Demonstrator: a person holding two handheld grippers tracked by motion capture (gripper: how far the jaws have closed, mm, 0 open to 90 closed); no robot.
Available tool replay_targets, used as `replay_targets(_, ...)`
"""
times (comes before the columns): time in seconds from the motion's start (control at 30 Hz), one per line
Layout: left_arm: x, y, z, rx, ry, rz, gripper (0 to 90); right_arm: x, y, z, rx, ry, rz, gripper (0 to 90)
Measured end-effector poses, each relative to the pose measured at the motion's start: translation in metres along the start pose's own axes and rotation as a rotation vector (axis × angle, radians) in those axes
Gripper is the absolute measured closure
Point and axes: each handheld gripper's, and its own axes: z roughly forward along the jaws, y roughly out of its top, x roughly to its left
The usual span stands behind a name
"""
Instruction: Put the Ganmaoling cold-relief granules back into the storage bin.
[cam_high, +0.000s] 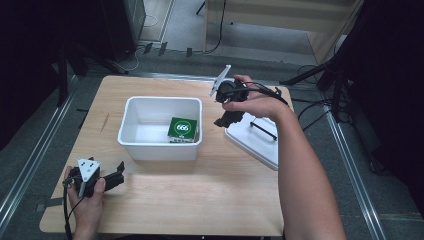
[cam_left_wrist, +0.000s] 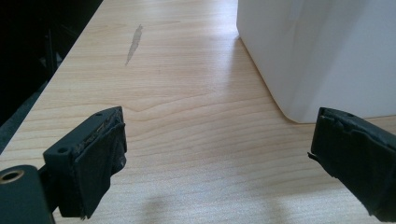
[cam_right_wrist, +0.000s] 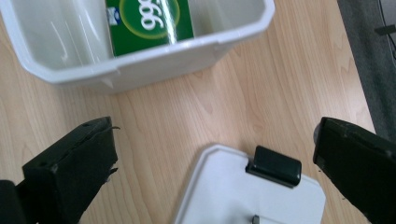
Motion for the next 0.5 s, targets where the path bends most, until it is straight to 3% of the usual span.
replay_targets(0.5, 0.0, 0.0, -0.001, -0.002, 0.0, 0.002, 4.1, -0.009, -0.054, 0.0, 0.018, -0.044, 0.097, 0.0)
